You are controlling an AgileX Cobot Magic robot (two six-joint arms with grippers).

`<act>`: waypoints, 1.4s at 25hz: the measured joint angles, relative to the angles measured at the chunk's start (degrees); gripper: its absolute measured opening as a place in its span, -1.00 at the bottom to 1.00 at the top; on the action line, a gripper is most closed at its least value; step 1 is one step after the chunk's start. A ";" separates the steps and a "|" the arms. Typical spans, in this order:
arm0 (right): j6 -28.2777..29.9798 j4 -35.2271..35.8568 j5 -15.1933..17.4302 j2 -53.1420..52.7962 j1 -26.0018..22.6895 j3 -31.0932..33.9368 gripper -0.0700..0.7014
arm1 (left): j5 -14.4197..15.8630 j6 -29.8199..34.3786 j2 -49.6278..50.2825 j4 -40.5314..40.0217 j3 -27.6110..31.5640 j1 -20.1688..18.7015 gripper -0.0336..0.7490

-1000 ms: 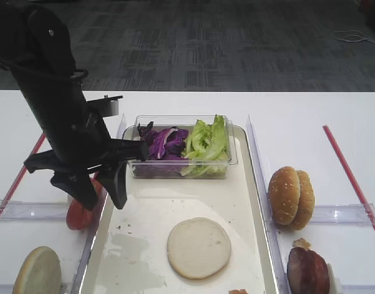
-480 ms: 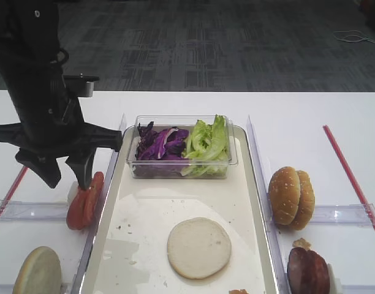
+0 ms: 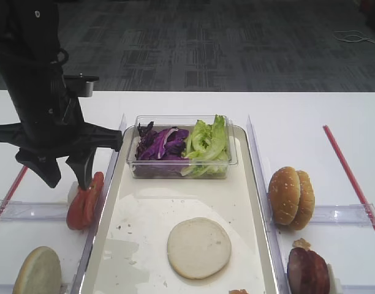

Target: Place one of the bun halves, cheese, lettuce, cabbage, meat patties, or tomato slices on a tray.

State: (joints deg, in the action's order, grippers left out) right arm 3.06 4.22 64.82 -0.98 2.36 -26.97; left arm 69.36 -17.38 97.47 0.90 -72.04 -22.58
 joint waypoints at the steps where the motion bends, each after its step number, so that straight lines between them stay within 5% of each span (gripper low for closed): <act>1: 0.00 0.00 0.00 0.00 0.00 0.00 0.35 | 0.00 0.00 0.00 -0.29 0.00 0.00 -0.06; 10: 0.00 0.00 0.00 0.00 0.00 0.00 0.35 | 0.13 0.18 -3.40 -3.76 0.00 1.06 -0.06; 23: -0.23 0.00 0.00 0.00 0.00 0.00 0.35 | 0.58 5.48 -10.55 -4.20 1.90 13.83 -0.06; 35: -0.23 0.00 0.00 0.00 0.00 0.00 0.35 | 0.80 7.47 -20.01 -3.72 6.08 14.77 -0.06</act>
State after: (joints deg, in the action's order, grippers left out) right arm 2.83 4.22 64.82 -0.98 2.36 -26.97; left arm 70.16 -9.90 77.45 -2.82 -65.96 -7.81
